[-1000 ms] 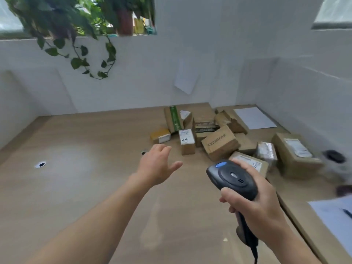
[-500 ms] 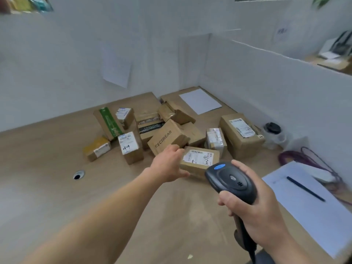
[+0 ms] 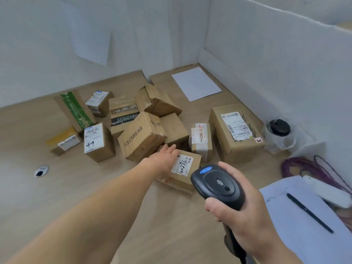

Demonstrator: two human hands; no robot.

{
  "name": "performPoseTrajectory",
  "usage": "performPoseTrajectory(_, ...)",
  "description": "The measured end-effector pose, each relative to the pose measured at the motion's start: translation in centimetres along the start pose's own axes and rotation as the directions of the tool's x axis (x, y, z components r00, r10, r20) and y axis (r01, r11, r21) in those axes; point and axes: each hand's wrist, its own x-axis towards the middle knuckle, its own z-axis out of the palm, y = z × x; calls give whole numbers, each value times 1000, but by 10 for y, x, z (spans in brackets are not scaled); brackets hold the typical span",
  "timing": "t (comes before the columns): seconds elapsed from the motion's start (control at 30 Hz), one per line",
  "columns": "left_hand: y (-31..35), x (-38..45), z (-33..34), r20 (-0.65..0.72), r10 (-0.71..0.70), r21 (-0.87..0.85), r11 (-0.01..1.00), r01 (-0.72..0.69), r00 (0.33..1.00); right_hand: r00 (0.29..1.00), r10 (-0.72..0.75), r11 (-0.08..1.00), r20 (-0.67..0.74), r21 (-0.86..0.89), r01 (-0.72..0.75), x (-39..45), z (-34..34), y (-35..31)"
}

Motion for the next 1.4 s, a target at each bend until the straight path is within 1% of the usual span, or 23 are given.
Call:
performPoseTrajectory(0.1, -1, 6, -1, -21, 23, 2, 1000, -23, 1000, 1000, 10, 1000, 6, 5, -10, 9, -10, 4)
performPoseTrajectory(0.23, -4, -13, 14, -78, 28, 45, 999, -24, 997, 999, 13, 1000, 35, 2, -13, 11, -8, 6)
performPoseTrajectory(0.37, -11, -65, 59, -131, -48, -6, 999, 48, 990, 995, -4, 1000, 97, 3, 3, 1, 13, -1)
performPoseTrajectory(0.47, -32, -121, 99, -158, -174, -109, 981, 157, 972, 988, -26, 1000, 151, -3, 27, -18, 40, -10)
performPoseTrajectory(0.53, -55, -165, 125, -147, -287, -199, 946, 256, 947, 982, -38, 999, 184, -23, 43, -36, 64, -12)
performPoseTrajectory(0.63, -96, -239, 165, -119, -443, -316, 865, 389, 889, 967, -52, 996, 251, -58, 69, -69, 105, -13)
performPoseTrajectory(0.7, -122, -289, 190, -137, -525, -348, 819, 456, 840, 958, -61, 992, 280, -86, 88, -93, 134, -15)
performPoseTrajectory(0.77, -141, -335, 213, -157, -593, -339, 783, 521, 790, 945, -67, 990, 320, -97, 103, -118, 166, -16)
performPoseTrajectory(0.83, -153, -370, 236, -208, -630, -330, 765, 553, 748, 931, -77, 990, 356, -82, 113, -140, 196, -17)
performPoseTrajectory(0.93, -162, -405, 261, -305, -619, -344, 780, 522, 724, 911, -76, 991, 405, -74, 116, -170, 236, -18)
performPoseTrajectory(1.03, -165, -424, 270, -283, -600, -406, 782, 474, 748, 901, -80, 990, 426, -70, 121, -191, 260, -19)
performPoseTrajectory(1.13, -166, -431, 270, -196, -521, -537, 766, 354, 831, 895, -88, 989, 438, -67, 131, -203, 272, -22)
performPoseTrajectory(1.2, -169, -433, 269, -123, -454, -566, 762, 314, 882, 892, -92, 989, 442, -61, 133, -207, 275, -25)
performPoseTrajectory(1.3, -171, -438, 270, 25, -356, -565, 765, 307, 934, 891, -93, 989, 444, -62, 134, -209, 274, -26)
performPoseTrajectory(1.37, -166, -443, 273, 106, -320, -572, 755, 321, 941, 891, -93, 989, 445, -60, 133, -210, 271, -26)
performPoseTrajectory(1.4, -162, -445, 277, 116, -322, -588, 740, 326, 940, 888, -91, 989, 451, -64, 134, -210, 269, -26)
